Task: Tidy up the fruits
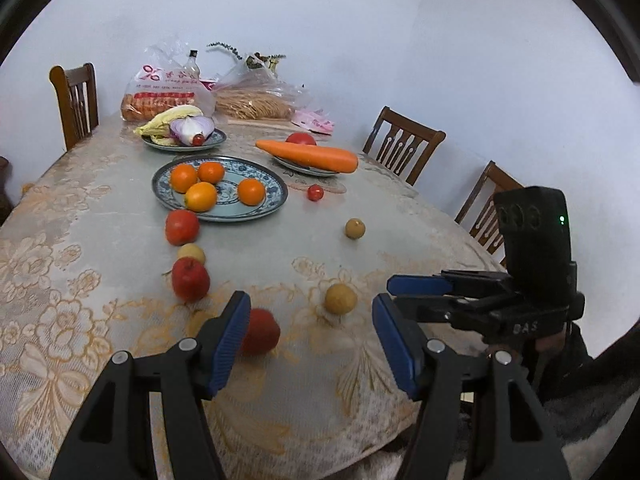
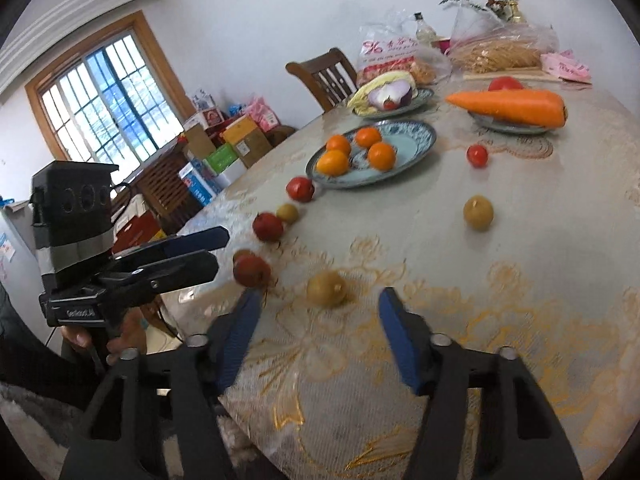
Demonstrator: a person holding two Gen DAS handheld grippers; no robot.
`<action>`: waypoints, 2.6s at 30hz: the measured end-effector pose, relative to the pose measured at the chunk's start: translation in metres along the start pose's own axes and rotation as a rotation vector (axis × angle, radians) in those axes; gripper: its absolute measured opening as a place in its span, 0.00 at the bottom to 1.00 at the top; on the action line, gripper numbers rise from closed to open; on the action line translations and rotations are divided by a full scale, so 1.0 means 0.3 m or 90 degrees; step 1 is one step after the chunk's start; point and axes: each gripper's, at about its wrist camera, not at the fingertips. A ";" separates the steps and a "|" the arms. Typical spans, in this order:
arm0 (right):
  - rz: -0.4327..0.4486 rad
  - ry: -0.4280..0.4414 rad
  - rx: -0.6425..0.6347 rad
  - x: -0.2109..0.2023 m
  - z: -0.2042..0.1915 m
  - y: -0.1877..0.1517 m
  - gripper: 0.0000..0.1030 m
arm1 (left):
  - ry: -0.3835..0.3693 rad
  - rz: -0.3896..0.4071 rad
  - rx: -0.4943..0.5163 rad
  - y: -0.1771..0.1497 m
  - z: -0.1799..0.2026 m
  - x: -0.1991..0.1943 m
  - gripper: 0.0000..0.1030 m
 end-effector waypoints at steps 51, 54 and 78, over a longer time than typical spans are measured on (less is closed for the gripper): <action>-0.030 -0.127 -0.157 0.195 -0.030 0.319 0.28 | 0.013 -0.040 -0.082 -0.003 -0.278 -0.049 0.22; -0.029 -0.142 -0.155 0.260 -0.006 0.382 0.28 | 0.035 -0.013 -0.064 0.077 -0.275 -0.079 0.22; -0.084 -0.138 -0.155 0.523 0.011 0.472 0.28 | 0.086 -0.135 -0.007 0.326 -0.329 0.366 0.23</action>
Point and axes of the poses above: each gripper's, at about its wrist camera, not at the fingertips, and x roughly the way its jaws point, z to its right, y to its top, and after that the axes turned 11 degrees about -y, right-handed
